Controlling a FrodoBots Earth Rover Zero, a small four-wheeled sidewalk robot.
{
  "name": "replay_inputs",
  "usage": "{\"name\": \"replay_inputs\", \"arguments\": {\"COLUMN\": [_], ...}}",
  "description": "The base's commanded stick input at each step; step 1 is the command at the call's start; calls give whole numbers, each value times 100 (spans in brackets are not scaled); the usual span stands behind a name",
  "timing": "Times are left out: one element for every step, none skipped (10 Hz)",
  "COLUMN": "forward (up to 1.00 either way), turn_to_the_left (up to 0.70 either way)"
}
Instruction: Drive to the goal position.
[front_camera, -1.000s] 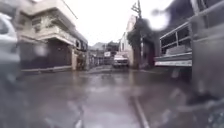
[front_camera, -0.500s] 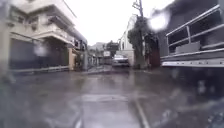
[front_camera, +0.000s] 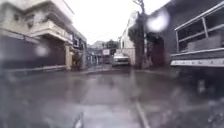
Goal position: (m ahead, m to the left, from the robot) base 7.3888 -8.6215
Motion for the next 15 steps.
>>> {"name": "replay_inputs", "arguments": {"forward": [100,100,100,100,100,100,100,100,100,100,100,100,100,100,100], "turn_to_the_left": [0,0,0,0,0,0,0,0,0,0,0,0,0,0,0]}}
